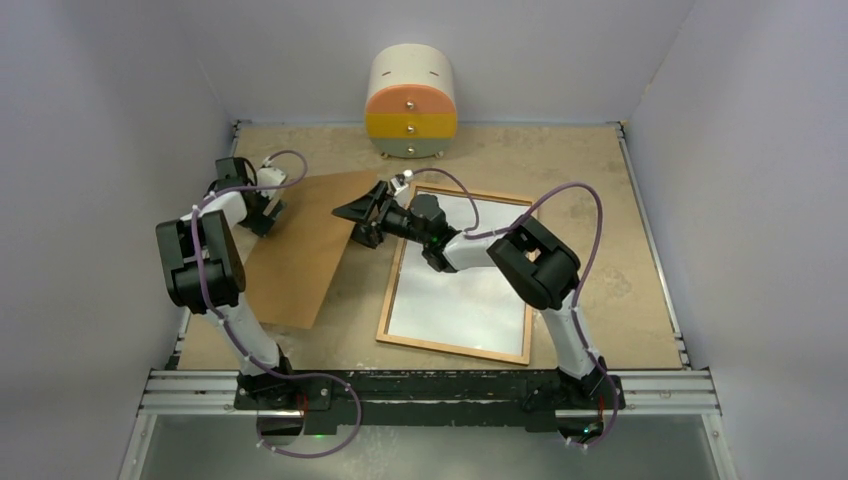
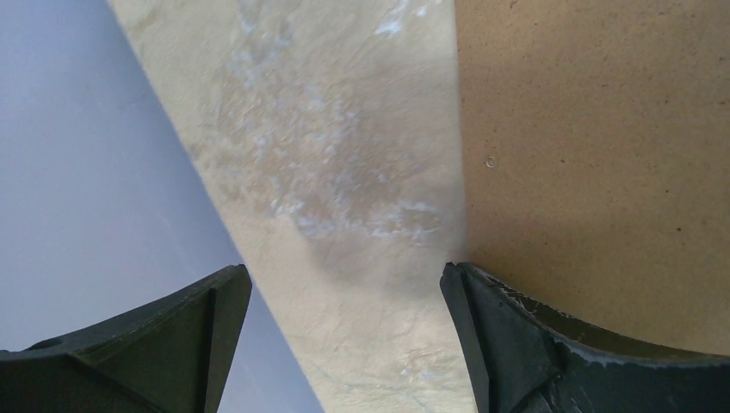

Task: Put the photo into the frame
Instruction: Pick up the photo frame item at the center of the board.

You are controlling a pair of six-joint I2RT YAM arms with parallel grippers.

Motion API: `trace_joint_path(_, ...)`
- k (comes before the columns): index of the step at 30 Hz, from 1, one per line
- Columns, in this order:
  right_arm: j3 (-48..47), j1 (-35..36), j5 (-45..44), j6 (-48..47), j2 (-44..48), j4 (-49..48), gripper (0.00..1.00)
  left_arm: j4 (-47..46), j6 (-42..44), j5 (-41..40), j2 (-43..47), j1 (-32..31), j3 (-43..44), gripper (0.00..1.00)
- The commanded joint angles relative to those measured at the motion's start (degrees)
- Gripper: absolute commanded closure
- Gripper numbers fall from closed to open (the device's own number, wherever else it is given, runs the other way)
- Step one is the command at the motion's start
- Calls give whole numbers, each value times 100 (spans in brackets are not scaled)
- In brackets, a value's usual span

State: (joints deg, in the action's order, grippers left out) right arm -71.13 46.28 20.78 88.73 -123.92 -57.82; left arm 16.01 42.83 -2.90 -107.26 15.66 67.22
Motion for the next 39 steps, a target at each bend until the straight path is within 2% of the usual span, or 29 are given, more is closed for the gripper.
trace_joint_path(1,-272,104,398,373,249,-1306,17,1396,-282,1148,-359,-189,-331,9)
trace_joint_path(6,-68,109,243,-56,642,-167,18,1379,-299,1082,-282,-187,-306,8)
trace_joint_path(10,-112,121,-251,-1047,1234,1765,27,1395,-361,1124,-252,-186,-243,7)
trace_joint_path(13,-137,163,-634,-1299,1490,2723,47,1472,-451,1275,-198,-191,-134,6)
trace_joint_path(17,-285,162,-717,-1260,1402,3245,71,1691,-492,1753,50,-195,59,4)
trace_joint_path(21,-683,162,-629,-1184,1264,3788,100,1972,-519,2303,621,-204,358,0)
trace_joint_path(24,-878,128,-602,-1049,1390,4169,100,2032,-503,3048,1449,-204,567,0)
trace_joint_path(28,-882,-78,-432,-526,1695,4210,100,1294,-310,4117,2897,-204,241,0)
trace_joint_path(32,-685,-358,-243,67,2072,4206,100,1168,-180,5081,3836,-211,458,0)
trace_joint_path(35,-720,-462,-275,215,2285,4310,100,1939,194,5765,4057,-213,1051,0)
trace_joint_path(39,-707,-564,-311,561,2357,4204,100,3957,1821,6404,4266,-213,1674,0)
